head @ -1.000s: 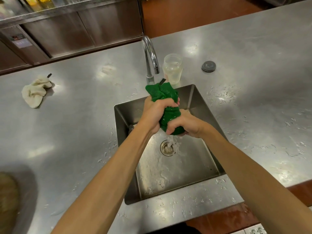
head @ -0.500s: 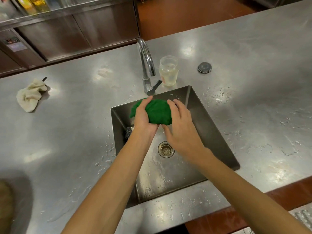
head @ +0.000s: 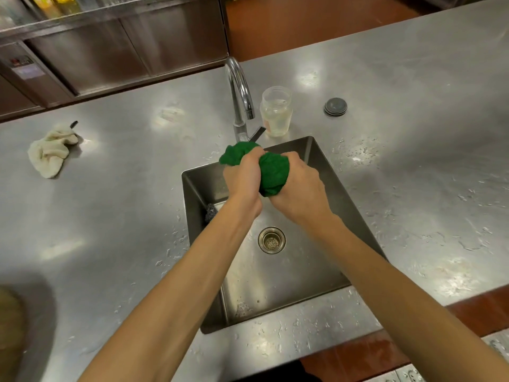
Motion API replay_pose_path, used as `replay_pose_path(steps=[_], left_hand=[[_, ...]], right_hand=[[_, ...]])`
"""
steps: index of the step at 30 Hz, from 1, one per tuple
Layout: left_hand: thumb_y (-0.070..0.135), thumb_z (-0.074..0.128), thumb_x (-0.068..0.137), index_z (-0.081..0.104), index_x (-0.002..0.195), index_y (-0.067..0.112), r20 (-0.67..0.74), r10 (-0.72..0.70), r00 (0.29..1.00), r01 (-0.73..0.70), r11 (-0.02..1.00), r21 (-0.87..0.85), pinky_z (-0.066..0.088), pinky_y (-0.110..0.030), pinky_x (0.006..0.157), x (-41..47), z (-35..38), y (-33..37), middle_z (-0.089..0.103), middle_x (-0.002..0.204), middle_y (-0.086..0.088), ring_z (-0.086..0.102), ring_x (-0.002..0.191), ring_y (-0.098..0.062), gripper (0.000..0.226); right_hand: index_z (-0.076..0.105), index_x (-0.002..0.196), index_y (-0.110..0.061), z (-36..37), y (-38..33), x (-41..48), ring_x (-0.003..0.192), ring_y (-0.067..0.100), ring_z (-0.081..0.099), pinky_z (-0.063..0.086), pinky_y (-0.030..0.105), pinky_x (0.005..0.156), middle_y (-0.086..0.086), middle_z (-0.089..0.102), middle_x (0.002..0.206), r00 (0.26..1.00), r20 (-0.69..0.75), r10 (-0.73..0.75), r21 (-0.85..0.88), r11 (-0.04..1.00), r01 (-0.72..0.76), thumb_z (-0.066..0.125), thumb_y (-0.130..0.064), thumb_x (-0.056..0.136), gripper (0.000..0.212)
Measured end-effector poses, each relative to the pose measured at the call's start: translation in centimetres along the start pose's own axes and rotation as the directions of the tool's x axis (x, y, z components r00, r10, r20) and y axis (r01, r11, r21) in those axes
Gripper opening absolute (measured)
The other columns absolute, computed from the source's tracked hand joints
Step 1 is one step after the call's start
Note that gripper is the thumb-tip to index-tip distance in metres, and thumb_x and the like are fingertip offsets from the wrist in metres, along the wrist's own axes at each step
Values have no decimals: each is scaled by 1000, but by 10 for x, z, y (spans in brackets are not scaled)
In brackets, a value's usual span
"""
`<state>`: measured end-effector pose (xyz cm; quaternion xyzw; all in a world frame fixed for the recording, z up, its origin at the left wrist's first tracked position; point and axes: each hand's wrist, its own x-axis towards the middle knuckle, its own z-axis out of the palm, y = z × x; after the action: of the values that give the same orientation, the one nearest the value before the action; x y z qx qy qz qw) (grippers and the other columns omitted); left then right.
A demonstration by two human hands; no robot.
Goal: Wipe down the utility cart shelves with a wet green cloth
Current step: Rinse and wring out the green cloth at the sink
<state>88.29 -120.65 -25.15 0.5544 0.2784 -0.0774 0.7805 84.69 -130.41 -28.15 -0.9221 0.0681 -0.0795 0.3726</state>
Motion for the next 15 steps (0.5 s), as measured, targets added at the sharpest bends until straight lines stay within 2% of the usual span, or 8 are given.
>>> replay_pose_path(steps=[1,3,5,7,10,13,15], left_hand=[[10,72,73,66,96,10,14,27,1000,-28,1000,8,60,-42,81,-1,-1,3,74,103,-14,73,95,-27,23],[10,71,63,67,90,9,51,84,995,-85,996,4,60,-44,84,1,-4,7,75,99,-17,73,89,-27,28],[4,69,67,66,88,6,85,138,987,-138,990,2,60,-46,84,5,-7,10,74,89,-16,72,82,-26,21],[-6,63,79,65,89,4,122,212,970,-216,976,25,61,-46,83,6,-9,16,74,85,-14,73,81,-26,14],[-11,55,82,66,88,5,207,289,934,-312,946,86,61,-41,76,7,-13,19,73,79,-12,70,75,-23,21],[-17,50,78,64,81,3,336,329,882,-386,915,117,56,-37,70,6,-20,16,66,73,-12,64,72,-23,25],[-20,50,75,62,78,2,406,333,851,-424,893,155,55,-38,67,6,-23,13,64,71,-11,62,70,-24,25]], right_hand=[[50,118,-17,1,-1,3,83,20,61,49,29,66,-4,61,95,998,45,33,40,999,-35,73,-35,77,50],[56,106,-20,4,-4,9,74,16,59,38,20,57,-10,54,81,992,111,-52,-49,997,58,67,-46,76,42],[56,88,-21,4,-8,14,68,14,52,27,20,54,-10,48,73,971,194,-139,-85,984,157,68,-39,75,25],[48,67,-24,1,-14,18,62,15,51,28,25,55,-7,51,67,951,271,-147,17,989,148,72,-26,67,25],[48,51,-18,-2,-18,19,51,12,49,35,28,50,-7,55,56,922,367,-123,196,979,53,72,-16,54,24],[52,56,1,1,-15,9,52,15,45,38,29,48,4,53,56,879,472,-60,401,903,-153,71,7,56,20],[50,57,2,3,-12,0,53,17,43,35,27,48,6,49,56,844,535,-48,493,829,-265,67,15,57,22]])
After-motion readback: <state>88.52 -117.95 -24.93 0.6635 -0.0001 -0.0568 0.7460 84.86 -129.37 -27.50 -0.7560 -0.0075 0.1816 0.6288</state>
